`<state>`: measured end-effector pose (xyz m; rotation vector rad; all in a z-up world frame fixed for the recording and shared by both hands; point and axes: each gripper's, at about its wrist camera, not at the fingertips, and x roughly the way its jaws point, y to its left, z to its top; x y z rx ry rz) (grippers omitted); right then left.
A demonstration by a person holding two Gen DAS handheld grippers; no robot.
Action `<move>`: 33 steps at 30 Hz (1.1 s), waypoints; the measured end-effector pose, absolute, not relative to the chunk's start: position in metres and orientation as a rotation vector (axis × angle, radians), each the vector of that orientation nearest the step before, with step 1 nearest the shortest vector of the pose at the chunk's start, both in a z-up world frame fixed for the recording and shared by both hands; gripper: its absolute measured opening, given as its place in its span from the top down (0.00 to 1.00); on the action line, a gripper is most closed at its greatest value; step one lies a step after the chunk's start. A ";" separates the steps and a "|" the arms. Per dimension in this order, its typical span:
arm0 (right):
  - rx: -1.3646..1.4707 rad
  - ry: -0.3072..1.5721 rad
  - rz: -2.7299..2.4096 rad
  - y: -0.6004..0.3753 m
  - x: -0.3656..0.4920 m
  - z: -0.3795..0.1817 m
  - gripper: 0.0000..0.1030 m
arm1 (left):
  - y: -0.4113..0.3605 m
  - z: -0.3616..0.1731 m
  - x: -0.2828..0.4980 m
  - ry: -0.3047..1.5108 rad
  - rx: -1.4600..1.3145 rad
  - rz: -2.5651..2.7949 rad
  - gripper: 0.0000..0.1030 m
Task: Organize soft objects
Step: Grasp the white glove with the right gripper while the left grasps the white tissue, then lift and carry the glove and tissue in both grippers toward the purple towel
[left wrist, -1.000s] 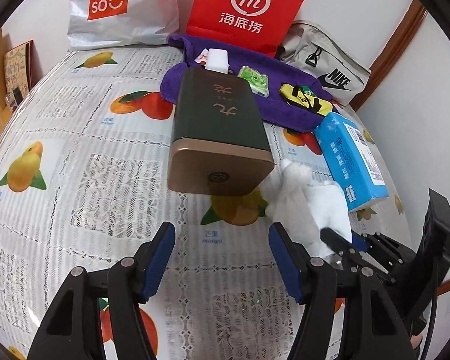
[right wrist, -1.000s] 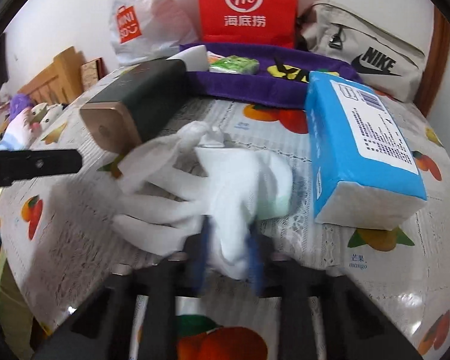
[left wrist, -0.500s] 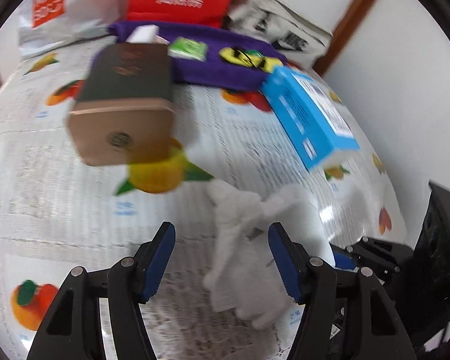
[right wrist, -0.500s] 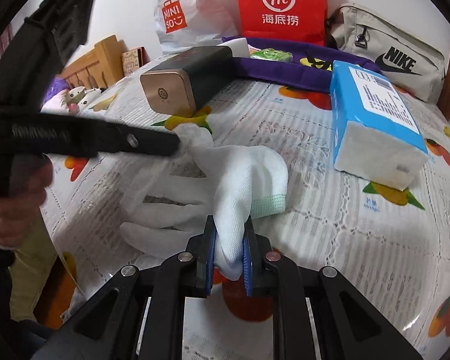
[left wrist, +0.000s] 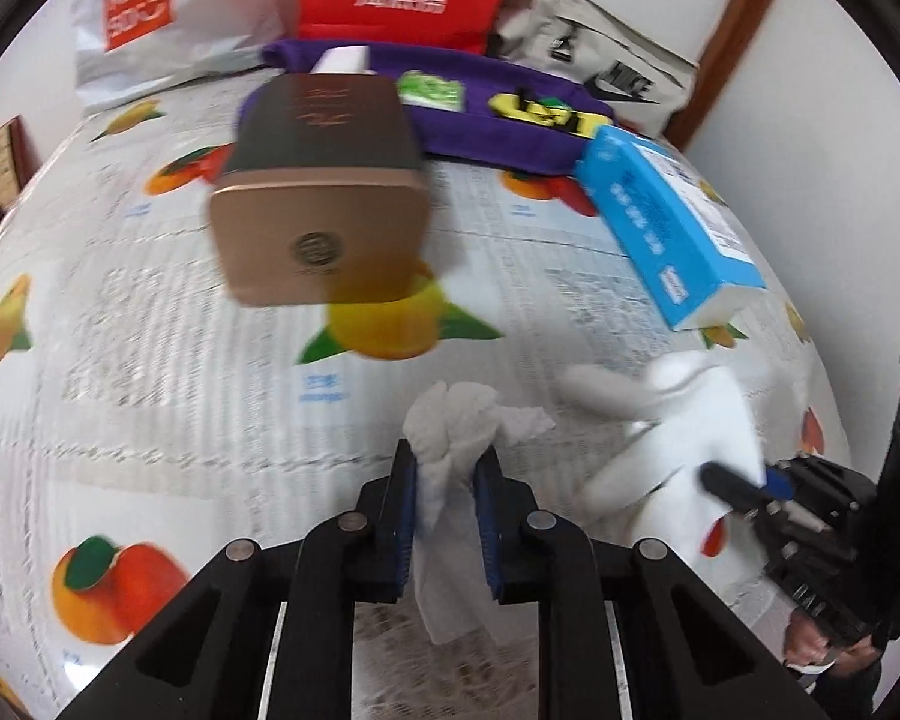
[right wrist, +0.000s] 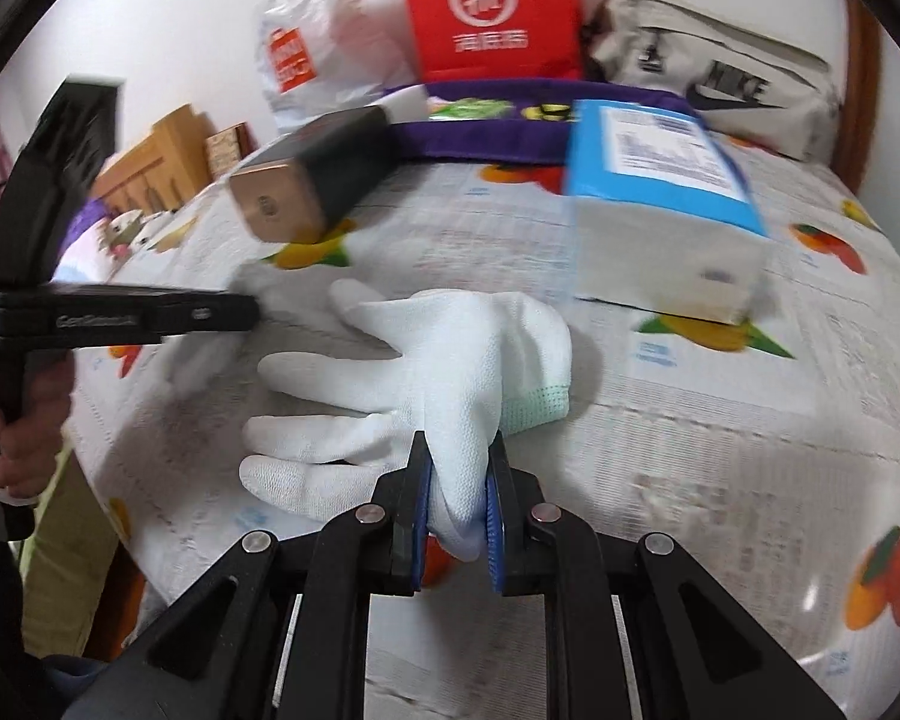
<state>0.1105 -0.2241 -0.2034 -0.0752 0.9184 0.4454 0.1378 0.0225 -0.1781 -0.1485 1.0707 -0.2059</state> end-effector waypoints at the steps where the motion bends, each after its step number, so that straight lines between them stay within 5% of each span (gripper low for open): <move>1: -0.072 0.917 0.435 -0.229 0.111 -0.204 0.85 | 0.026 -0.179 0.136 1.068 -0.155 -0.194 0.83; 12: -0.057 0.884 0.334 -0.273 0.108 -0.196 0.85 | 0.036 -0.172 0.129 1.034 -0.193 -0.177 0.84; 33: -0.008 0.763 0.309 -0.282 0.111 -0.106 0.85 | 0.052 -0.082 0.125 0.876 -0.240 -0.159 0.84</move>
